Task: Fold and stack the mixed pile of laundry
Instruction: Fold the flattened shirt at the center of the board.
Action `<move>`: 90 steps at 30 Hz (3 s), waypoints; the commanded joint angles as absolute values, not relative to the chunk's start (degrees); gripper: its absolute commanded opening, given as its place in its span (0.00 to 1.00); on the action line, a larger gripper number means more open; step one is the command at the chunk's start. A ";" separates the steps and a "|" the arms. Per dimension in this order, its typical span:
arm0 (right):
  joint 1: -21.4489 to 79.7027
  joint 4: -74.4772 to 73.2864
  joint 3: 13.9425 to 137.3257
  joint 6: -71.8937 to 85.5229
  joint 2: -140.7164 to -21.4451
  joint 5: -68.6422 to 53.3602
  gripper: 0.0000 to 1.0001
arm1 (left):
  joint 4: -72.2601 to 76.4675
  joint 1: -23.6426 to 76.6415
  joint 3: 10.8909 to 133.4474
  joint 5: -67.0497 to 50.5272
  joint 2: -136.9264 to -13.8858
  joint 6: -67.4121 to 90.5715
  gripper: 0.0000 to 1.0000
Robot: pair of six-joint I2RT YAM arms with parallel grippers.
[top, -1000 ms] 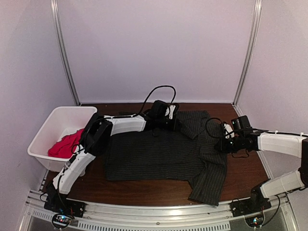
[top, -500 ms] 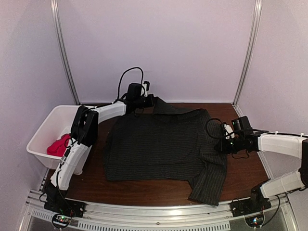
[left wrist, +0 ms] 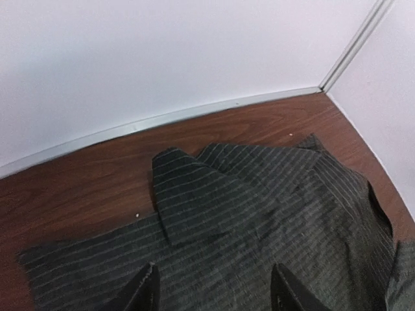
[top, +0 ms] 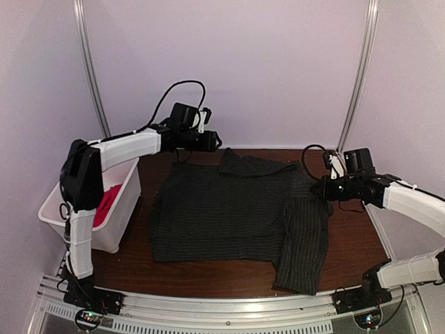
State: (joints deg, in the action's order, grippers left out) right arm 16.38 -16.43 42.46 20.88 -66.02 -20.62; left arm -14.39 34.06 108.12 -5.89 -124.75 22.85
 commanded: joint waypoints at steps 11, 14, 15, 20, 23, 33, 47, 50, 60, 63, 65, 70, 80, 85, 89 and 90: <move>16.70 -20.18 52.99 16.86 -57.56 -24.73 0.00 | -22.97 50.74 44.73 10.23 -70.69 45.59 0.47; 16.64 -21.54 54.00 16.27 -56.29 -24.19 0.00 | -26.11 55.67 39.91 13.92 -65.56 54.56 0.47; 16.68 -22.05 54.30 16.10 -55.93 -23.81 0.00 | -27.81 57.25 39.16 15.12 -64.51 57.16 0.47; 16.61 -24.31 55.96 15.26 -54.78 -22.21 0.00 | -36.14 58.75 37.42 17.49 -65.09 67.54 0.45; 16.61 -25.46 57.67 14.95 -54.67 -21.70 0.00 | -38.72 59.79 35.58 16.71 -68.66 75.69 0.39; 16.61 -26.46 60.27 14.77 -54.52 -21.30 0.00 | -35.87 60.12 32.39 15.02 -69.69 79.13 0.40; 16.61 -26.98 60.87 14.76 -54.36 -21.58 0.00 | -25.90 60.11 28.87 15.95 -70.92 78.81 0.37; 16.63 -27.13 61.48 14.67 -54.36 -21.54 0.00 | -24.78 60.10 29.39 16.42 -71.33 78.14 0.37; 16.61 -27.46 65.39 14.29 -55.77 -21.75 0.00 | -29.86 60.11 32.09 19.62 -68.75 77.68 0.00; 16.61 -27.51 68.15 13.51 -56.64 -21.09 0.00 | -34.42 60.07 36.22 22.85 -66.89 76.72 0.00; 16.61 -27.55 70.34 12.77 -57.54 -20.37 0.00 | -36.85 60.11 39.05 25.05 -66.23 75.54 0.00; 16.61 -27.41 76.66 10.42 -61.06 -18.47 0.00 | -42.84 59.46 44.94 30.68 -66.23 73.24 0.00; 16.47 -25.21 85.42 6.90 -66.37 -14.69 0.00 | -40.65 51.71 47.85 30.32 -67.01 67.21 0.00; 15.72 -24.60 89.30 5.02 -70.13 -13.58 0.00 | -37.91 47.83 48.84 29.01 -69.48 63.70 0.00; 15.07 -23.38 91.77 4.03 -72.89 -13.19 0.00 | -35.48 45.91 50.28 28.67 -72.30 61.29 0.00; 14.87 -23.17 92.55 3.84 -73.63 -13.23 0.00 | -35.16 45.46 50.61 28.42 -73.13 60.88 0.00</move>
